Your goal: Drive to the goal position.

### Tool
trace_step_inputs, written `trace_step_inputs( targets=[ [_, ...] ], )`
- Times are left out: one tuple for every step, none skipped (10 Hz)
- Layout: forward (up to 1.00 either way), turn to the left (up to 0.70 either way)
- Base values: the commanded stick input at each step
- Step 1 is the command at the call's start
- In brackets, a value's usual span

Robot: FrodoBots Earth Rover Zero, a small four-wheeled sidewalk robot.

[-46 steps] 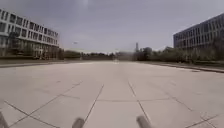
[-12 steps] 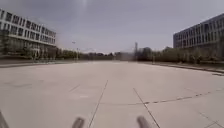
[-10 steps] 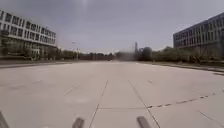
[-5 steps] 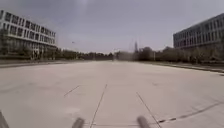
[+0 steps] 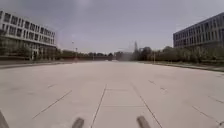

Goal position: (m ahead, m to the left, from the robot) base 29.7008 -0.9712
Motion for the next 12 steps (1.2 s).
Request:
trace_step_inputs(
  targets=[
    [0.7,0.0],
    [0.7,0.0],
    [0.7,0.0],
    [0.7,0.0],
    [0.7,0.0],
    [0.7,0.0],
    [0.7,0.0],
    [0.7,0.0],
    [0.7,0.0],
    [0.7,0.0],
    [0.7,0.0],
    [0.7,0.0]
  ],
)
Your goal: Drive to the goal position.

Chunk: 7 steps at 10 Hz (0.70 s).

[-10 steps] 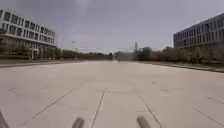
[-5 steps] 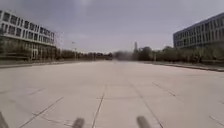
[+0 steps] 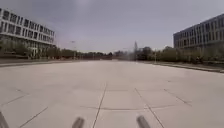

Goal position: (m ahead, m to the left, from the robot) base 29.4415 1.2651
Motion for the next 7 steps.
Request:
trace_step_inputs(
  targets=[
    [0.7,0.0],
    [0.7,0.0],
    [0.7,0.0],
    [0.7,0.0],
    [0.7,0.0],
    [0.7,0.0],
    [0.7,0.0]
  ],
)
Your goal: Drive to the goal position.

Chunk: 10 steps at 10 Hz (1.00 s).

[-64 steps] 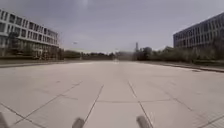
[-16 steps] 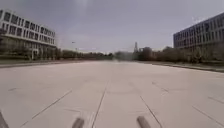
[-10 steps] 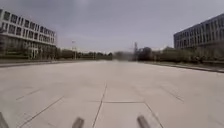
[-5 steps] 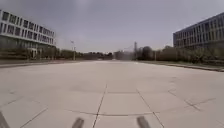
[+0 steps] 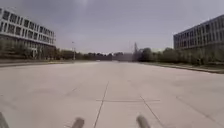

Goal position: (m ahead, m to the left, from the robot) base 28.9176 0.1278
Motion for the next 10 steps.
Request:
trace_step_inputs(
  targets=[
    [0.7,0.0],
    [0.7,0.0],
    [0.7,0.0],
    [0.7,0.0],
    [0.7,0.0],
    [0.7,0.0],
    [0.7,0.0],
    [0.7,0.0],
    [0.7,0.0],
    [0.7,0.0]
  ],
)
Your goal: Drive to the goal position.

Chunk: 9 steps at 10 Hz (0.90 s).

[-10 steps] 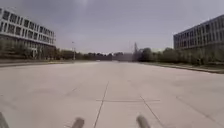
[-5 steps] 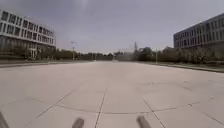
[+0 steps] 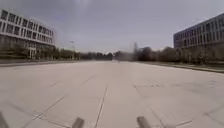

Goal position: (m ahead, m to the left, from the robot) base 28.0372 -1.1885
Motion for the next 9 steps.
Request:
trace_step_inputs(
  targets=[
    [0.7,0.0],
    [0.7,0.0],
    [0.7,0.0],
    [0.7,0.0],
    [0.7,0.0],
    [0.7,0.0],
    [0.7,0.0],
    [0.7,0.0],
    [0.7,0.0]
  ],
)
